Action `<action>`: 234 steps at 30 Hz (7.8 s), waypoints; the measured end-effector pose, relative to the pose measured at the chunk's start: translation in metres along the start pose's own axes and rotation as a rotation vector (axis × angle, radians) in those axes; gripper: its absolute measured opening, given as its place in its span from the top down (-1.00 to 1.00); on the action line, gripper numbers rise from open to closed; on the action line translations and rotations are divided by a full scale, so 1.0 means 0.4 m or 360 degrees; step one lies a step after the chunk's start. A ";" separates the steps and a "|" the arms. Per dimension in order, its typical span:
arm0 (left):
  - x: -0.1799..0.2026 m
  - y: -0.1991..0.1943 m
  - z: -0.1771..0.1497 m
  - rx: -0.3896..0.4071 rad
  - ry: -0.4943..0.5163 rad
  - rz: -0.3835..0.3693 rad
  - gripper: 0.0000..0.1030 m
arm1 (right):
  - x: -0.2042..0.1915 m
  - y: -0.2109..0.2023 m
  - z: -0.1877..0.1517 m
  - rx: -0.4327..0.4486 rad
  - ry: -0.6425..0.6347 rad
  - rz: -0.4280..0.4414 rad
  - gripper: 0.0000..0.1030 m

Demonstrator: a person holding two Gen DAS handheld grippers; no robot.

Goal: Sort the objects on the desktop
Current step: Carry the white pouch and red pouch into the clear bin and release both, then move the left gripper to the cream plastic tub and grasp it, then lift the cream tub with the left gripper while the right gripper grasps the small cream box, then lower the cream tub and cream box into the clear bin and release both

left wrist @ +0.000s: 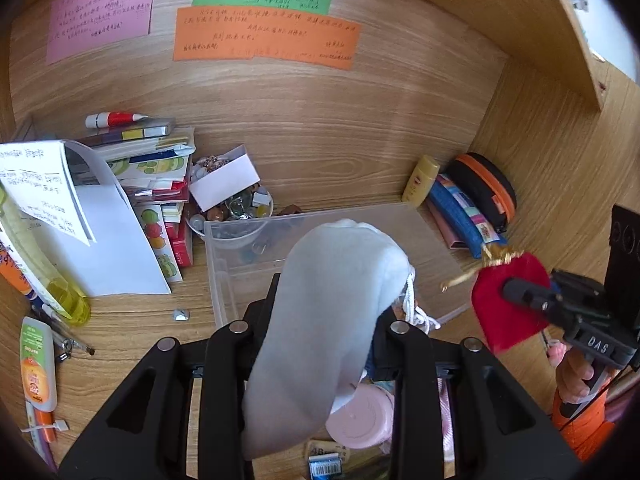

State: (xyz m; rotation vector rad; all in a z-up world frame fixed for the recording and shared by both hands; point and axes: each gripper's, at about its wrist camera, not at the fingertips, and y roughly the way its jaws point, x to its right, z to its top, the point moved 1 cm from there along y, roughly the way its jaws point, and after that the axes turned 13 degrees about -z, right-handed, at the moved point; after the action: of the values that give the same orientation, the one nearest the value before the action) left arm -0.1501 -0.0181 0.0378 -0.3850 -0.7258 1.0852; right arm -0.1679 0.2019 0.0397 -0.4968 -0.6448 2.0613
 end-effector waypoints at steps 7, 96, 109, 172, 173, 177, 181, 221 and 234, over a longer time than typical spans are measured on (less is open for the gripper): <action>-0.021 0.064 -0.005 -0.0107 -0.0021 -0.0001 0.39 | -0.015 0.101 0.009 -0.0038 -0.0036 -0.0192 0.73; 0.044 -0.046 -0.496 -0.0194 -0.0108 0.0454 -0.59 | -0.112 -0.074 -0.439 -0.0227 -0.0173 -0.0299 -0.59; -0.018 -0.107 -0.493 -0.0057 -0.0207 0.0507 -0.59 | -0.101 -0.058 -0.445 -0.0245 -0.0135 -0.0320 -0.24; -0.035 -0.169 -0.053 0.0475 -0.0034 0.0305 -0.34 | -0.082 -0.002 0.028 0.0198 -0.0080 -0.0182 0.40; -0.037 -0.156 -0.041 0.0468 -0.0036 0.0304 -0.34 | -0.079 0.009 0.039 0.0190 -0.0071 -0.0180 0.40; -0.039 -0.105 -0.004 0.0431 -0.0042 0.0283 -0.34 | -0.072 0.060 0.070 0.0147 -0.0036 -0.0169 0.40; -0.043 -0.039 0.027 0.0380 -0.0045 0.0274 -0.34 | -0.061 0.122 0.079 0.0093 -0.0020 -0.0202 0.40; -0.050 0.125 -0.005 0.0163 -0.0019 0.0329 -0.20 | -0.084 0.279 -0.011 -0.0072 -0.0224 -0.0483 0.03; -0.008 -0.031 -0.070 0.0369 0.0061 0.0400 -0.40 | -0.110 0.069 0.000 0.0250 -0.0227 -0.0521 -0.65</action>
State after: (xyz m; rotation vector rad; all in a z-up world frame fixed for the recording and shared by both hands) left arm -0.1231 -0.0246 0.0245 -0.3022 -0.5193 1.3802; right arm -0.1624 0.1517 0.0273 -0.1422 -0.5978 1.8270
